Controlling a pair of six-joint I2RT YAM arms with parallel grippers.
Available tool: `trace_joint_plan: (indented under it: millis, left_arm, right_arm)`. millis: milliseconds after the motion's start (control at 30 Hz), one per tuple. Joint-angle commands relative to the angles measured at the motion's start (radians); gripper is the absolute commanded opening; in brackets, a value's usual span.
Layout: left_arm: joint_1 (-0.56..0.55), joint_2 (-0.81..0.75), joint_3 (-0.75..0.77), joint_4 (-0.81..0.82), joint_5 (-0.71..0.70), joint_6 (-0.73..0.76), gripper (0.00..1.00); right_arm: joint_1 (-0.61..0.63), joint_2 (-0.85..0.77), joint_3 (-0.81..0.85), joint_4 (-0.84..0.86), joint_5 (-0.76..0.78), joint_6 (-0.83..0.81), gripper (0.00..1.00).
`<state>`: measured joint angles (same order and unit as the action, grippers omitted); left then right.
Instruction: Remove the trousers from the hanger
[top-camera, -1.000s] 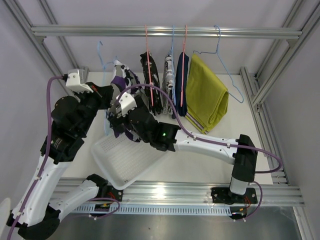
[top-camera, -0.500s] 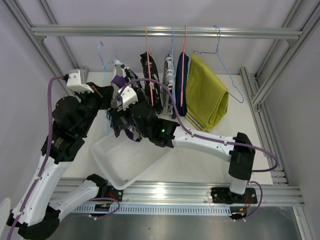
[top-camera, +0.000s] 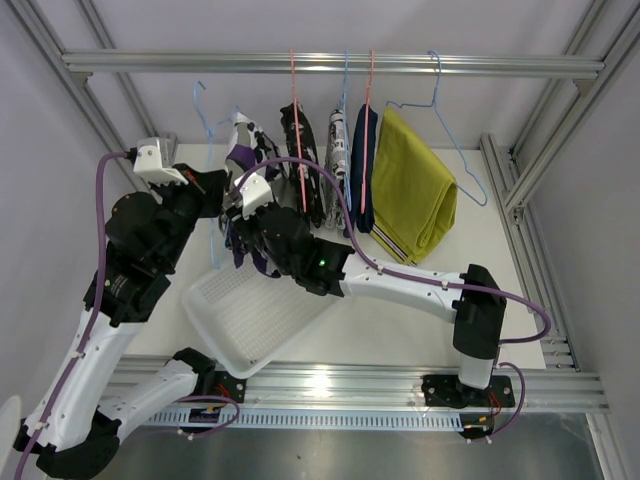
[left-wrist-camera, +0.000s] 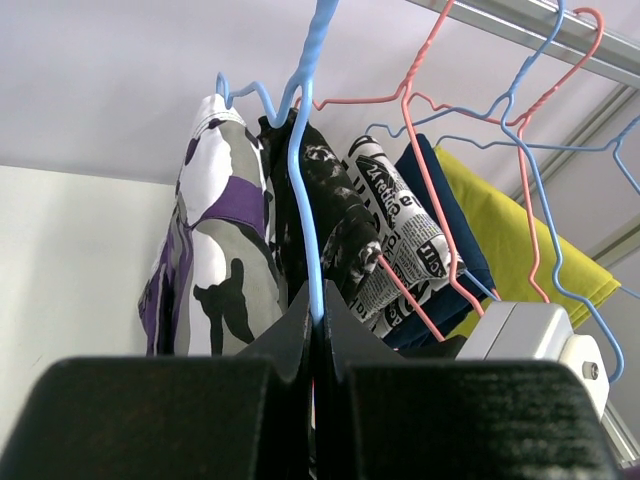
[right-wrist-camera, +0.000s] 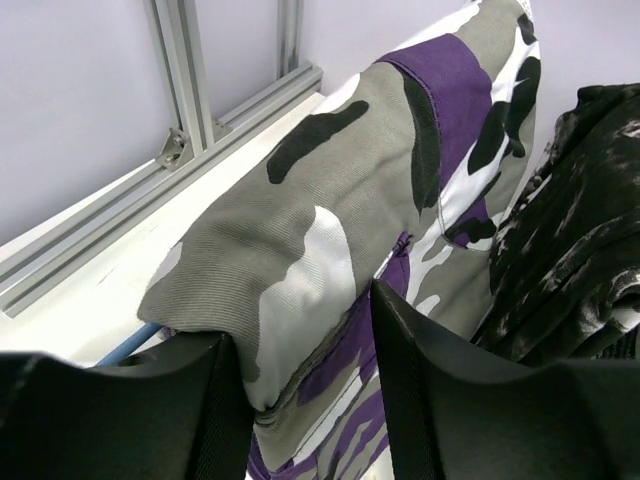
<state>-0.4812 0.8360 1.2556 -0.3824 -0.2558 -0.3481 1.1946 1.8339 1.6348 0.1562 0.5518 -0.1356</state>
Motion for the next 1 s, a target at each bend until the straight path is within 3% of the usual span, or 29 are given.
trace_joint_plan:
  millis: [0,133,267,433,967]
  left_arm:
    - [-0.002,-0.037,0.028,0.172,0.023,0.014,0.00]
    - [0.001,-0.032,0.027,0.172,0.030,0.009,0.00]
    - [0.009,-0.031,0.025,0.174,0.032,0.006,0.00]
    - [0.013,-0.029,0.015,0.177,0.009,0.009,0.01]
    - [0.027,0.035,0.002,0.158,-0.060,-0.009,0.01]
  right_arm:
    - [-0.035,0.002,0.040,0.105,0.060,-0.004,0.48]
    - [-0.043,0.004,0.045,0.117,0.047,0.004,0.40]
    - [-0.047,0.002,0.062,0.109,0.023,0.024,0.19]
    - [-0.049,-0.008,0.109,0.048,-0.007,0.057,0.01]
    - [-0.043,-0.107,0.252,-0.118,-0.027,0.094,0.00]
